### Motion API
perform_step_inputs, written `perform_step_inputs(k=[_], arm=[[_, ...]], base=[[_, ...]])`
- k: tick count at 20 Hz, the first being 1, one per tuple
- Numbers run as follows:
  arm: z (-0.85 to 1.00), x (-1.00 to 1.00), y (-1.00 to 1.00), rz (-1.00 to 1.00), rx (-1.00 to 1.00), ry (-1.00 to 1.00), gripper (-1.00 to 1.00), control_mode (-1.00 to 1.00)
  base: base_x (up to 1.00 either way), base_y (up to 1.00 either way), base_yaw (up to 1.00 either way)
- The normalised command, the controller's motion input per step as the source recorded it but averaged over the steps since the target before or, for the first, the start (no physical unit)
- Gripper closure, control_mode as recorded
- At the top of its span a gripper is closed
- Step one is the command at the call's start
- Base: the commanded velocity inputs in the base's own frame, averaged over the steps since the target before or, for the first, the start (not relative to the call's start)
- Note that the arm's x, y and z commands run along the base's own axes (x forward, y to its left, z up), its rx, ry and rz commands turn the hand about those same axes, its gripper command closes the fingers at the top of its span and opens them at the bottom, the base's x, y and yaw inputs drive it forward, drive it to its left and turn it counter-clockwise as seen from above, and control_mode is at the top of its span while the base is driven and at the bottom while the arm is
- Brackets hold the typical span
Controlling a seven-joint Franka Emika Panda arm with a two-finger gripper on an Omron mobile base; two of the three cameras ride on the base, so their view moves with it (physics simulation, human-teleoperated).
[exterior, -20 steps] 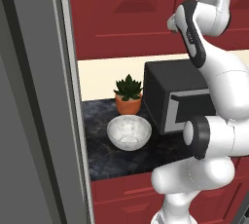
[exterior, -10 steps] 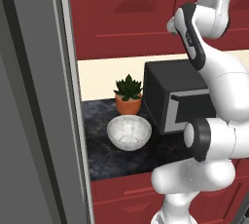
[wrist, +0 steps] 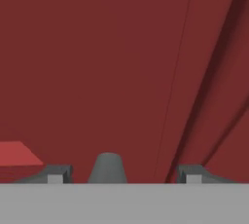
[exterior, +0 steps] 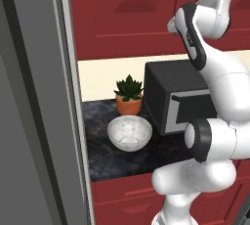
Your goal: Open the cabinet and setup a tea strainer by placing it in the bowl upright.
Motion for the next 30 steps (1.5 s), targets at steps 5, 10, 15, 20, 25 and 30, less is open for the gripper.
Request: perform_step_inputs(k=[5, 10, 15, 20, 25, 30], arm=[[0.0, 0.0, 0.0, 0.0, 0.0, 0.0, 1.0, -1.0], [0.0, 0.0, 0.0, 0.0, 0.0, 0.0, 1.0, -1.0], [0.0, -0.05, 0.02, 0.0, 0.0, -0.01, 1.0, -1.0], [0.01, -0.48, 0.02, -0.1, 0.0, -0.02, 1.0, -1.0], [0.14, -0.79, 0.09, -0.14, 0.0, -0.04, 1.0, -1.0], [0.24, -0.97, 0.03, -0.19, 0.0, -0.02, 1.0, -1.0]], base=[[0.0, 0.0, 0.0], [0.0, 0.0, 0.0], [0.0, 0.0, 0.0], [0.0, 0.0, 0.0], [0.0, 0.0, 0.0], [0.0, 0.0, 0.0]])
